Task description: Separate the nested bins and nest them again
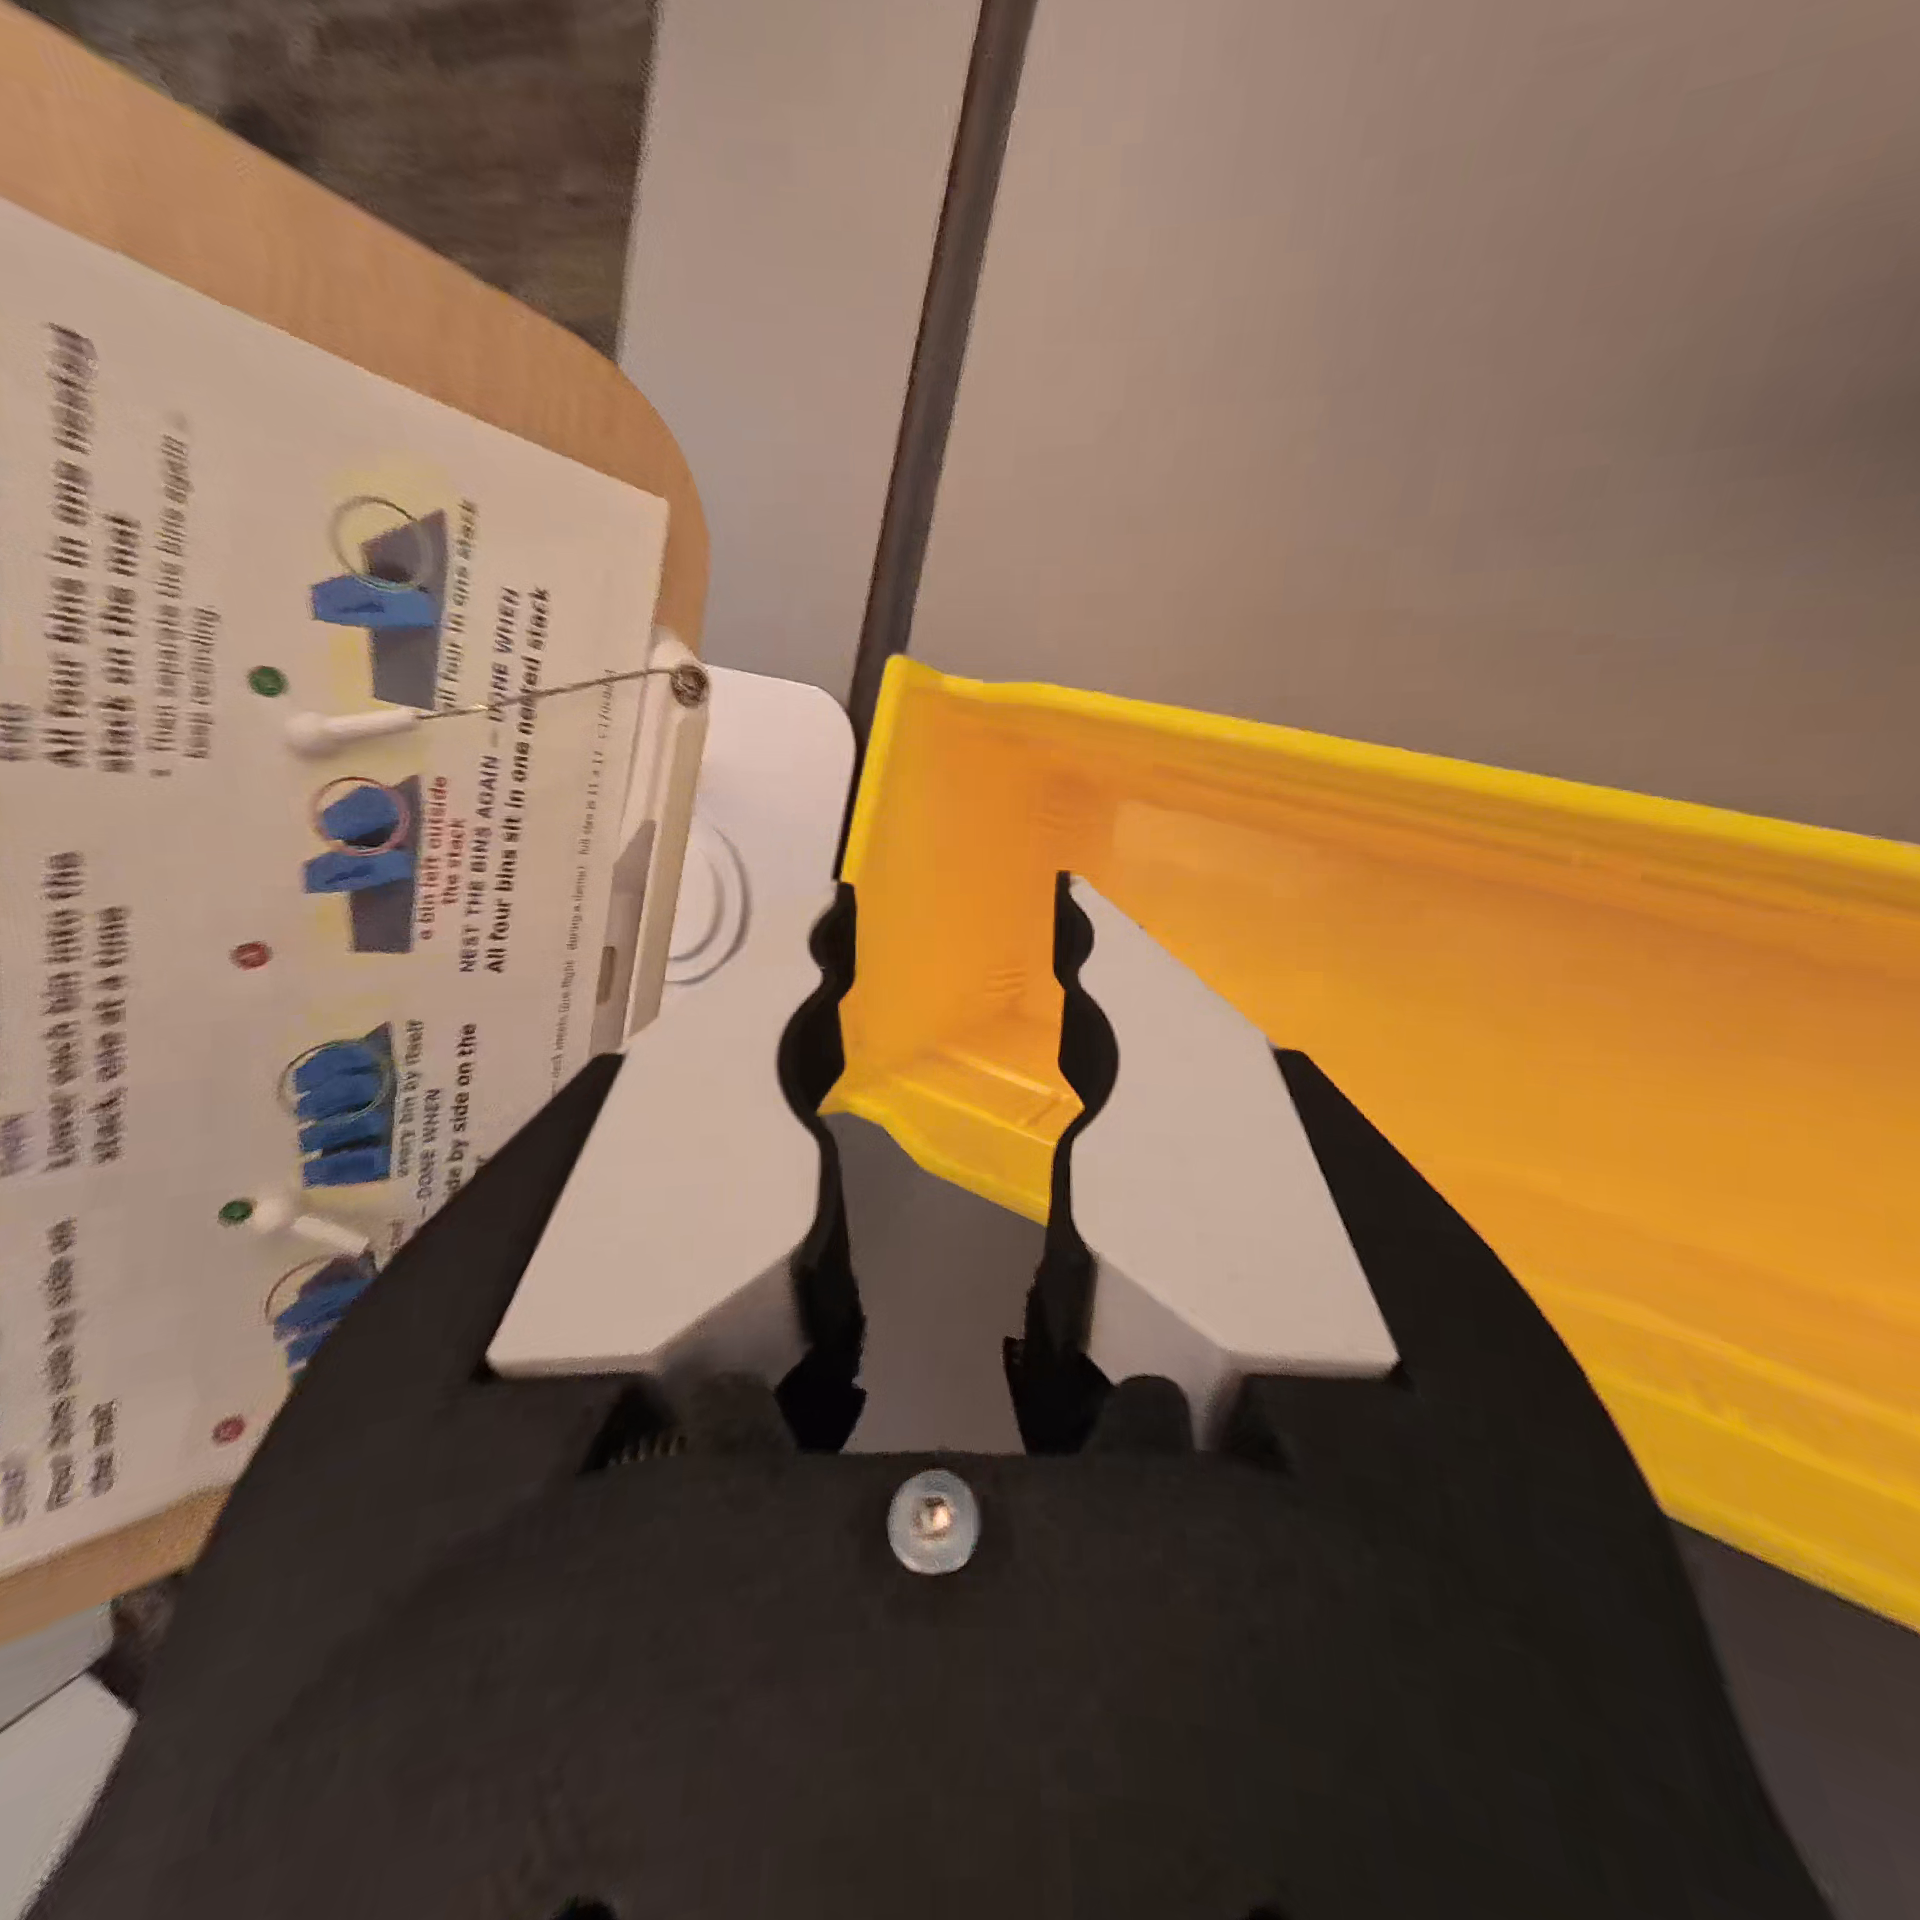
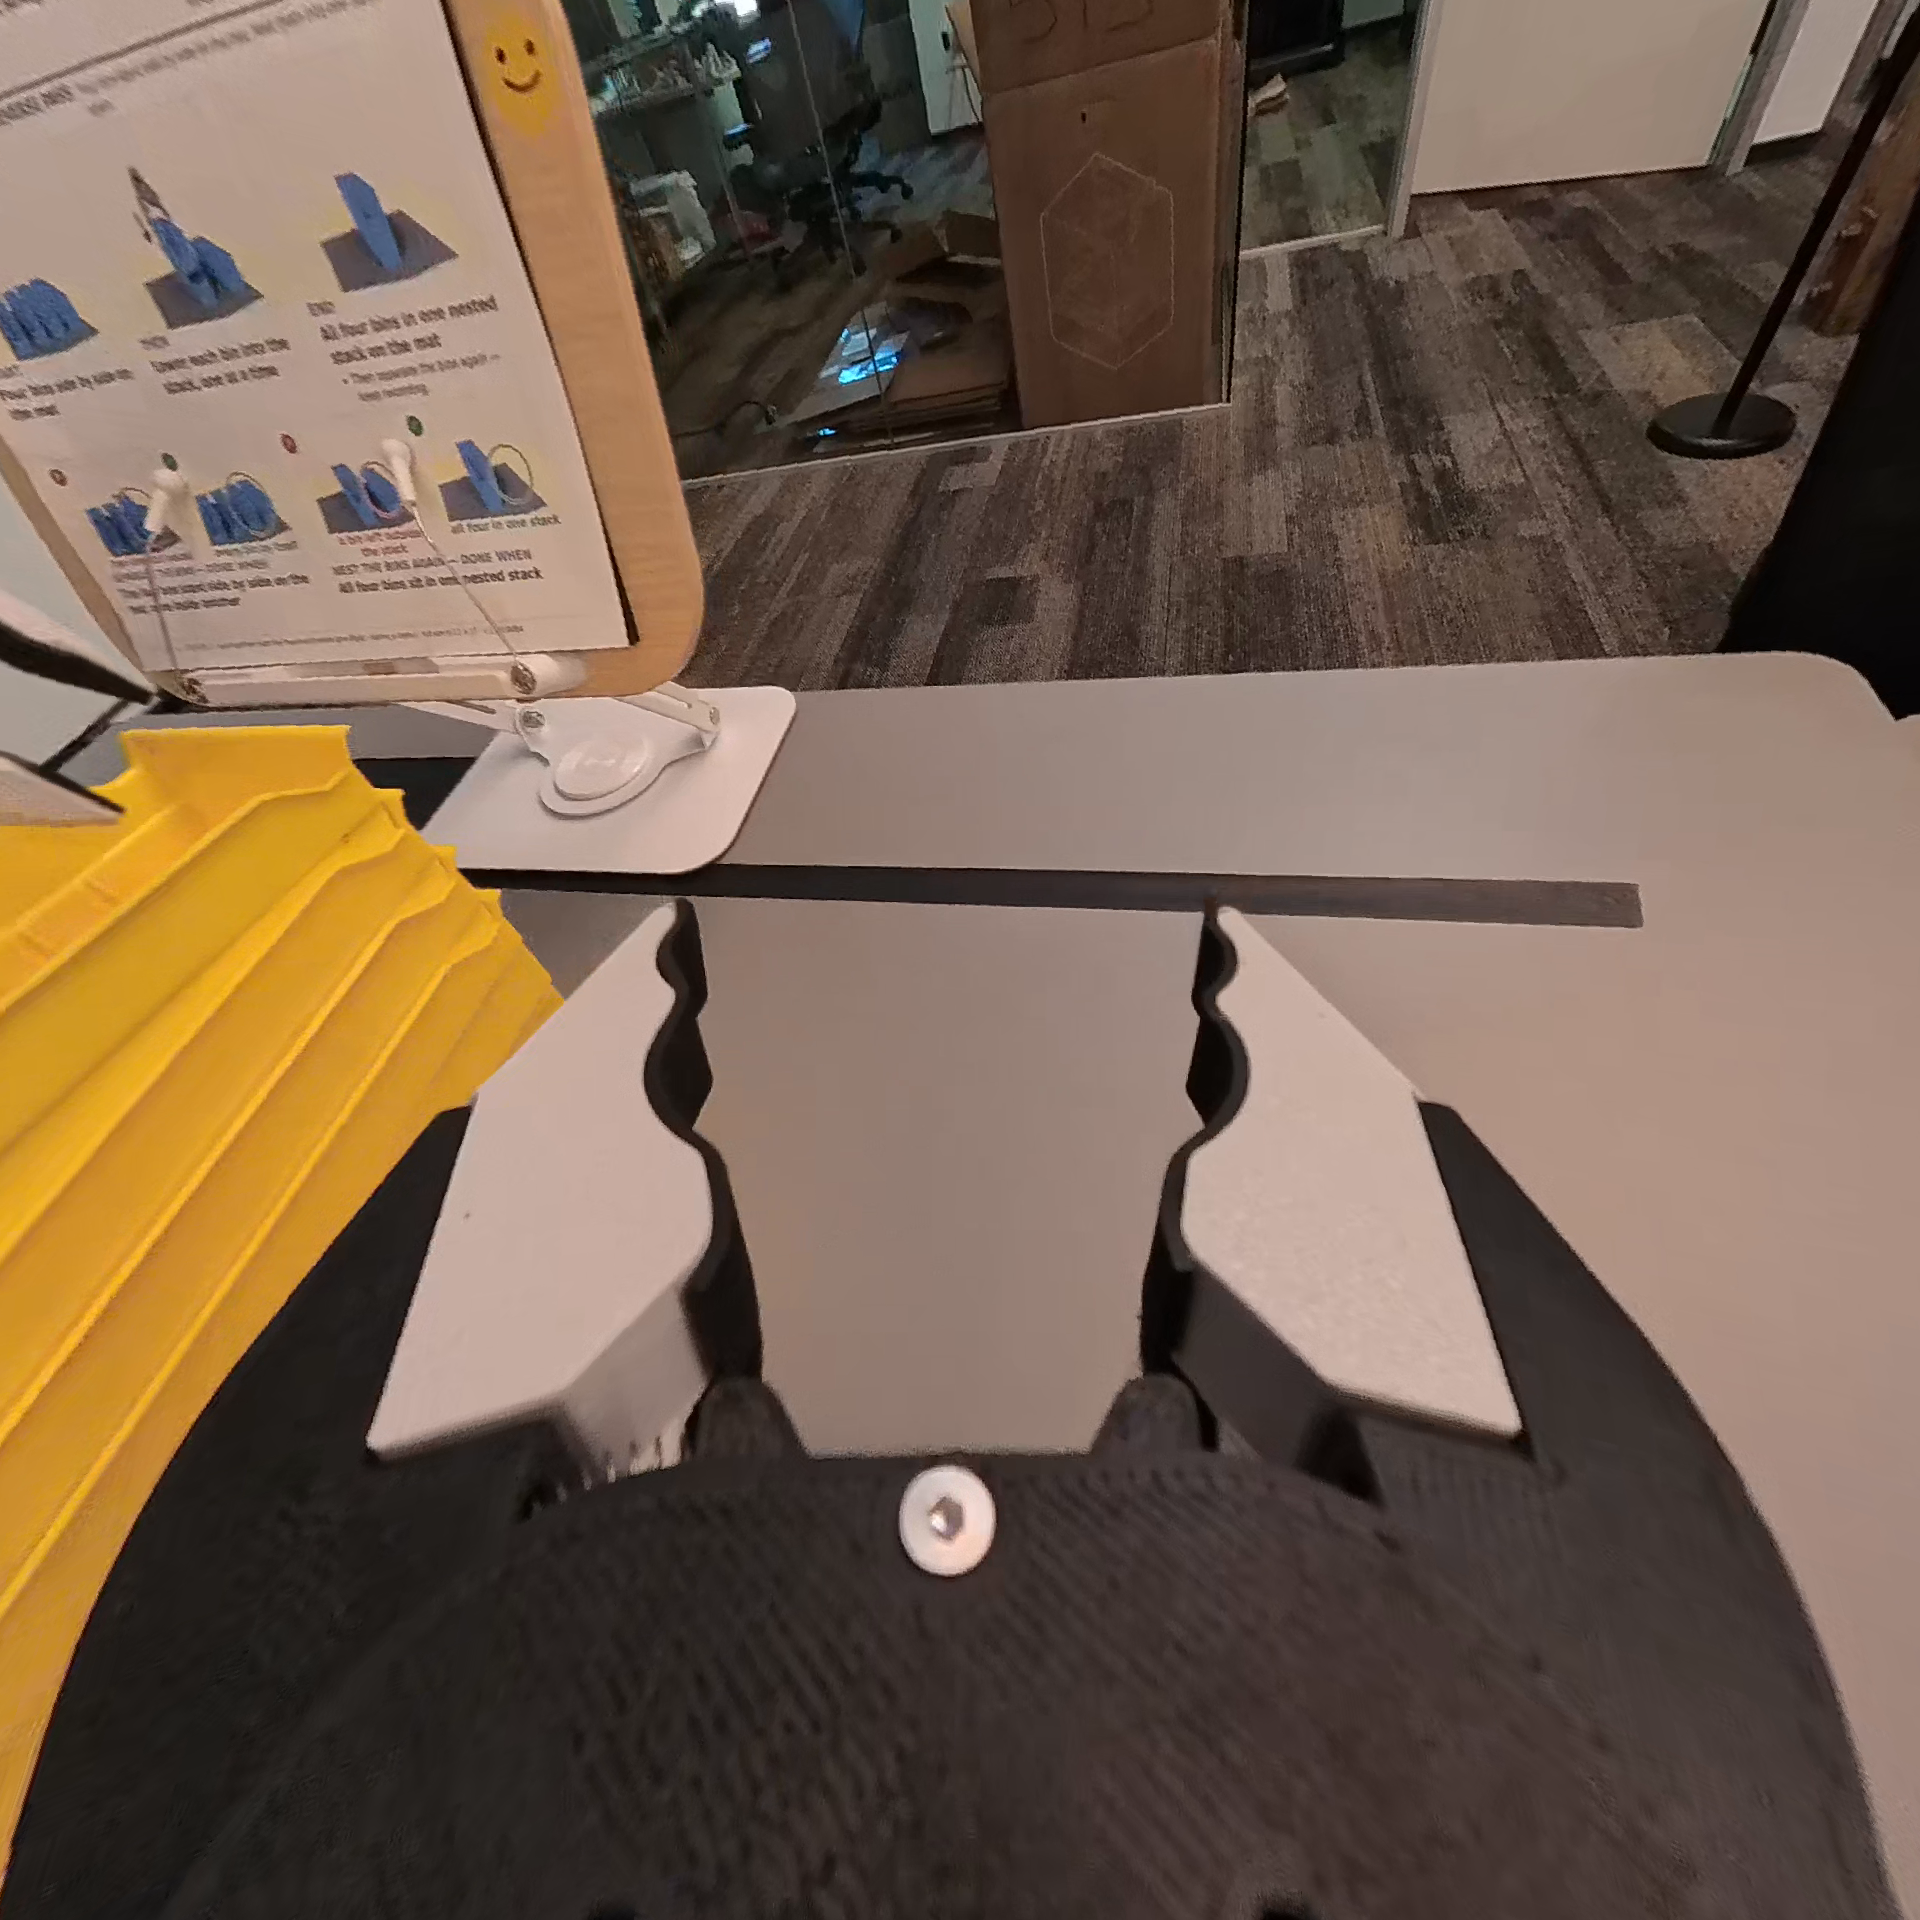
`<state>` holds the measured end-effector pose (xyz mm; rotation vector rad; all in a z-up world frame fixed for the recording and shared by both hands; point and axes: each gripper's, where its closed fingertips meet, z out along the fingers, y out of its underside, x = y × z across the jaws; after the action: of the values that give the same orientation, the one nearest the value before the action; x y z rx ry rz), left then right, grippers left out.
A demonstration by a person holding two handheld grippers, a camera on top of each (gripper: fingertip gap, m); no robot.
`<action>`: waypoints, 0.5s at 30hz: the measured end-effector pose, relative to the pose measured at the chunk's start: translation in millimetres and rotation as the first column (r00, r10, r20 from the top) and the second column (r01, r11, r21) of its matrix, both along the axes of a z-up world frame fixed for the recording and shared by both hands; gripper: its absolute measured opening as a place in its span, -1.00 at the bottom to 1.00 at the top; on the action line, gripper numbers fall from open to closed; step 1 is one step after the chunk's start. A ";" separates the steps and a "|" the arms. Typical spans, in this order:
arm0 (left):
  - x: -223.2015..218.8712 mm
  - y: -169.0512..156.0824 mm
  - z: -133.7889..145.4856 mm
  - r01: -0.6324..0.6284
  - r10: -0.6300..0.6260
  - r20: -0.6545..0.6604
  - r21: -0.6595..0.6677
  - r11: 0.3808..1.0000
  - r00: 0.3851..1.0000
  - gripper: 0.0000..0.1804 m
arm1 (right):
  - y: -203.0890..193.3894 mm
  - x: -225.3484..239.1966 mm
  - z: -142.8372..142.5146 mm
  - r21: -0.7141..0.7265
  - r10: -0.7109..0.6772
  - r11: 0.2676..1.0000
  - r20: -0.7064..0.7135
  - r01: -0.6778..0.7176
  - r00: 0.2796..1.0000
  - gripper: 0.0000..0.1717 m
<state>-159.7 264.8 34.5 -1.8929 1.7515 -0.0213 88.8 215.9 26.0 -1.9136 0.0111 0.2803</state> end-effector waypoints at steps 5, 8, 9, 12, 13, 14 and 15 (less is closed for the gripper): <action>-5.6 24.1 -17.4 0.039 -0.044 -0.076 -0.066 0.997 0.996 -0.62 | 5.1 -0.1 -11.7 -0.033 0.001 0.999 0.006 -0.001 1.000 0.09; -9.5 32.2 -26.4 0.037 -0.049 -0.127 -0.096 0.995 0.991 -0.64 | 8.3 -1.3 -20.2 -0.058 -0.001 0.998 0.029 0.002 1.000 0.10; -9.3 32.7 -29.2 0.038 -0.053 -0.129 -0.115 0.993 0.990 -0.68 | 9.2 -1.5 -21.3 -0.058 -0.003 0.998 0.030 0.005 1.000 0.09; -8.4 34.1 -36.2 0.050 -0.071 -0.134 -0.153 0.987 0.988 -0.81 | 9.4 -4.4 -22.0 -0.061 0.005 0.998 0.036 -0.003 0.999 0.09; -7.6 31.8 -37.4 0.058 -0.082 -0.132 -0.178 0.982 0.988 -0.88 | 9.1 -4.8 -20.6 -0.056 0.005 0.998 0.039 -0.003 0.999 0.09; -7.7 31.1 -37.5 0.055 -0.082 -0.134 -0.194 0.979 0.988 -0.88 | 8.9 -5.6 -19.4 -0.051 0.006 0.999 0.040 -0.004 0.999 0.09; -8.1 31.2 -37.1 0.053 -0.081 -0.137 -0.198 0.979 0.987 -0.89 | 8.9 -6.3 -18.7 -0.049 0.007 0.999 0.041 -0.004 0.999 0.09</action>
<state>-167.7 296.0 -2.5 -2.0155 1.9727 -0.0853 82.5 224.7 7.3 -1.9675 -0.0152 0.2458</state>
